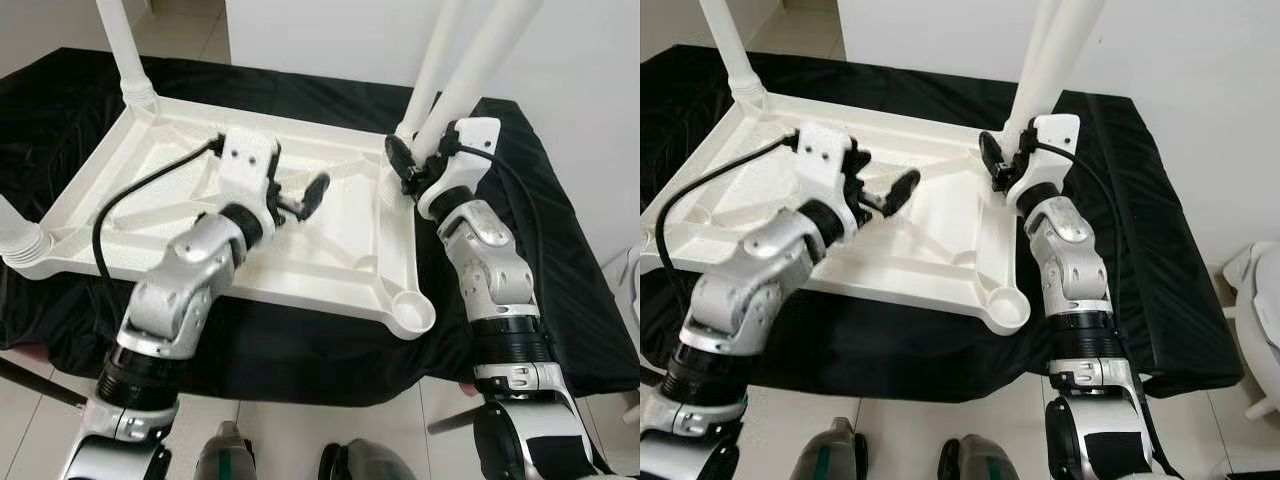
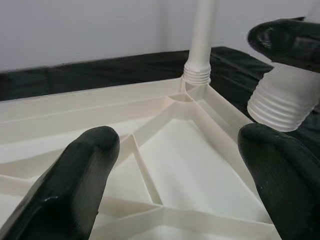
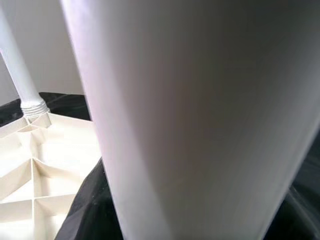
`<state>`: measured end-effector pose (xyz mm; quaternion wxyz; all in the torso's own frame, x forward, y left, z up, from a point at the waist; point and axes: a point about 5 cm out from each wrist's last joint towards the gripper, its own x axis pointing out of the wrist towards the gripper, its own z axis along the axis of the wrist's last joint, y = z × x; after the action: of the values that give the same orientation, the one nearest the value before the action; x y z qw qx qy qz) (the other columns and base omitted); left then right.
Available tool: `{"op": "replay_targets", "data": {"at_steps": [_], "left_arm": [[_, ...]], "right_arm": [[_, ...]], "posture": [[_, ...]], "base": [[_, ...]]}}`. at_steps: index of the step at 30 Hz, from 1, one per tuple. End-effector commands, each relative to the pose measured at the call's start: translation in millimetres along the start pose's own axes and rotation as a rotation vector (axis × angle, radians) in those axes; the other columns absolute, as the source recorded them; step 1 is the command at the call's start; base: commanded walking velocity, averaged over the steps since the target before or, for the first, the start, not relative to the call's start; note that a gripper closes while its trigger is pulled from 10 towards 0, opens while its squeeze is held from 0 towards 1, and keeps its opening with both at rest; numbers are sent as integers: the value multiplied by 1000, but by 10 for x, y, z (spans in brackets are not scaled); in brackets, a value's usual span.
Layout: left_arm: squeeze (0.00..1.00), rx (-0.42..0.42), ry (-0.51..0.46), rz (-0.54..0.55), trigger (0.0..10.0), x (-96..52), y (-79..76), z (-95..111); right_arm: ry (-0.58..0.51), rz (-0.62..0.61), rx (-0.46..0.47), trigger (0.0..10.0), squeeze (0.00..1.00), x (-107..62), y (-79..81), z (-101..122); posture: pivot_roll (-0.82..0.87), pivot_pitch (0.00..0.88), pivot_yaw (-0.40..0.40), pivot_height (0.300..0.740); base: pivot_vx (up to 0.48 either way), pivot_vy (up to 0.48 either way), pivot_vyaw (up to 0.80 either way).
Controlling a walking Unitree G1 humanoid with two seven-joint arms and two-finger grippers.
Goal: Building children table
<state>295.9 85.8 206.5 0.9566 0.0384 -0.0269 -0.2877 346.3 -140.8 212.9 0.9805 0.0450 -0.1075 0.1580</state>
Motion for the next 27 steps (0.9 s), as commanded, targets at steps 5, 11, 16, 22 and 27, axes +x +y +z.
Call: {"op": "replay_targets", "data": {"at_steps": [5, 11, 16, 22, 27], "left_arm": [[0, 80, 87, -270, 10000, -82, -282, -277], [0, 198, 175, -364, 10000, -165, -389, -516], [0, 258, 197, -404, 10000, -196, -420, -596], [0, 280, 208, -456, 10000, -241, -453, -631], [0, 260, 199, -515, 10000, -284, -484, -626]], "right_arm": [[-25, -36, -20, 10000, 0, -5, -86, 59], [-18, -56, -29, 10000, 0, -35, -136, 36], [-16, -68, -36, 10000, 0, -46, -165, 27], [-16, -77, -44, 10000, 0, -49, -190, 28], [-15, -79, -47, 10000, 0, -47, -200, 30]], "posture": [[22, 19, -59, 740], [22, 19, -59, 740], [15, 19, -55, 740], [12, 18, -50, 740], [11, 20, -51, 740]], "base": [[0, 0, 0], [0, 0, 0], [0, 0, 0], [0, 0, 0], [0, 0, 0]]}}
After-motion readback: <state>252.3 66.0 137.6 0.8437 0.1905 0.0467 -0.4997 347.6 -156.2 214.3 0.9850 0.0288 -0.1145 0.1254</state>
